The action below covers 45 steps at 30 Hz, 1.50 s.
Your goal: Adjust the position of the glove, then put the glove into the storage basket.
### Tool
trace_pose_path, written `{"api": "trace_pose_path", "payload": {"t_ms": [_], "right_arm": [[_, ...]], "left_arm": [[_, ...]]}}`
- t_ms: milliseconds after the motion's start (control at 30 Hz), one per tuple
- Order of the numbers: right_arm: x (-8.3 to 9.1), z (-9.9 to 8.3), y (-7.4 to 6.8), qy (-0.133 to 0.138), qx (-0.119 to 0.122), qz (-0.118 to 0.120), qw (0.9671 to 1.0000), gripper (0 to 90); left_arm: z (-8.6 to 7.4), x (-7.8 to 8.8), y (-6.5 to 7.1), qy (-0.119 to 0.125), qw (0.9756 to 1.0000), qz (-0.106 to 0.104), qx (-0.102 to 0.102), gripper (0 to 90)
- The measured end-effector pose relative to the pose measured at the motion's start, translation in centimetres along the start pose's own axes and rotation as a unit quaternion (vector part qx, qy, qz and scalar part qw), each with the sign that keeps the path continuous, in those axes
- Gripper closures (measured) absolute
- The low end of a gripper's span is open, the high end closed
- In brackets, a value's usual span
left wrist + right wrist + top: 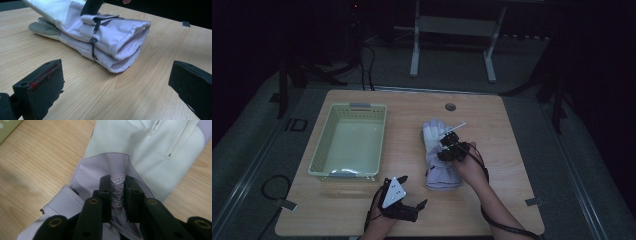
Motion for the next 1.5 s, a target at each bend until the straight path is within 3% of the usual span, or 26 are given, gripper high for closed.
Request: {"api": "trace_pose_path", "payload": {"t_ms": [233,367,400,433,467,500,533,567,600,633,667,733,800,867,900,933,1000,1067,1167,1300,1367,1433,1500], "right_arm": [[-0.4,0.1,-0.2,0.001,0.000,-0.001,1.0000,70.6],[0.0,0.1,-0.1,0.023,-0.001,0.008,0.9997,61.7],[0.4,0.0,-0.1,0.031,0.006,0.012,0.9994,53.1],[0.4,0.0,-0.1,0.031,0.006,0.012,0.9994,53.1],[0.8,-0.1,-0.1,0.044,0.013,0.020,0.9987,44.3],[0.8,-0.1,-0.1,0.044,0.013,0.020,0.9987,44.3],[1.2,-0.2,0.0,0.059,0.012,0.030,0.9978,35.4],[1.2,-0.2,0.0,0.059,0.012,0.030,0.9978,35.4],[1.7,-0.3,0.1,0.069,0.016,0.049,0.9963,23.4],[1.7,-0.3,0.1,0.069,0.016,0.049,0.9963,23.4],[2.2,-0.5,0.2,0.083,0.022,0.061,0.9945,16.1],[2.3,-0.6,0.3,0.091,0.021,0.064,0.9936,13.9],[2.7,-1.1,0.7,0.099,0.037,0.062,0.9925,14.1],[3.5,-1.8,1.2,0.130,0.047,0.083,0.9869,14.3],[3.6,-1.9,1.4,0.133,0.051,0.082,0.9864,14.4],[3.9,-2.4,1.8,0.150,0.065,0.073,0.9839,14.7],[4.1,-2.6,1.9,0.153,0.069,0.069,0.9834,14.7],[4.6,-3.1,2.3,0.160,0.086,0.059,0.9815,14.1],[5.3,-3.8,2.9,0.168,0.092,0.049,0.9802,14.0],[6.1,-4.7,4.2,0.188,0.067,0.041,0.9790,12.3],[6.4,-4.9,4.7,0.197,0.054,0.045,0.9780,10.8],[6.6,-5.0,4.9,0.205,0.051,0.051,0.9761,10.8],[6.6,-5.0,4.8,0.206,0.052,0.044,0.9763,11.0]], "left_arm": [[0.0,0.0,-0.1,0.000,1.0000,0.002,0.001,0.0],[0.0,0.0,-0.1,0.000,1.0000,0.004,0.002,0.0],[0.0,0.1,-0.1,-0.001,1.0000,0.003,0.003,0.0],[0.0,0.1,-0.2,-0.001,1.0000,0.004,0.003,0.0],[0.0,0.1,-0.2,-0.002,1.0000,0.007,0.002,0.0],[0.0,0.1,-0.2,-0.002,1.0000,0.007,0.002,0.0],[0.0,0.0,-0.2,-0.004,0.9999,0.016,0.000,0.0],[0.0,0.0,-0.2,-0.004,0.9998,0.018,-0.001,0.0],[0.0,-0.1,0.0,-0.008,0.9998,0.017,-0.010,0.0],[0.0,-0.1,0.0,-0.008,0.9998,0.017,-0.010,0.0],[0.0,-0.1,0.0,-0.011,0.9997,0.018,-0.011,0.0],[0.0,-0.2,0.0,-0.012,0.9997,0.018,-0.008,0.0],[0.0,-0.2,-0.2,-0.010,0.9999,0.014,-0.001,0.0],[0.0,-0.1,-0.4,-0.011,0.9999,0.005,0.006,0.0],[0.0,-0.1,-0.4,-0.014,0.9999,0.004,0.008,0.0],[0.3,0.0,-0.5,-0.016,0.9999,0.005,0.000,0.0],[0.5,0.1,-0.6,-0.010,0.9999,0.010,-0.004,0.0],[1.0,0.3,-0.7,-0.006,0.9999,0.013,0.003,0.0],[1.6,0.5,-0.8,-0.011,0.9995,0.025,0.015,0.2],[2.9,0.6,-0.6,-0.031,0.9989,0.028,0.018,0.6],[3.5,0.3,-0.7,-0.044,0.9986,0.014,0.025,0.6],[4.0,-0.2,-0.8,-0.059,0.9978,0.012,0.030,0.6],[4.5,-0.6,-0.8,-0.066,0.9973,0.012,0.029,0.6]]}}
Point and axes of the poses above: each handheld gripper's, and its own axes: x roughly backward along the jaws, z roughly out of its top, y roughly to its right, the point moved 5 cm from there along -x, roughly forward along the jaws, and after that the axes turned 5 degrees about -y, right-handed, at the moved point
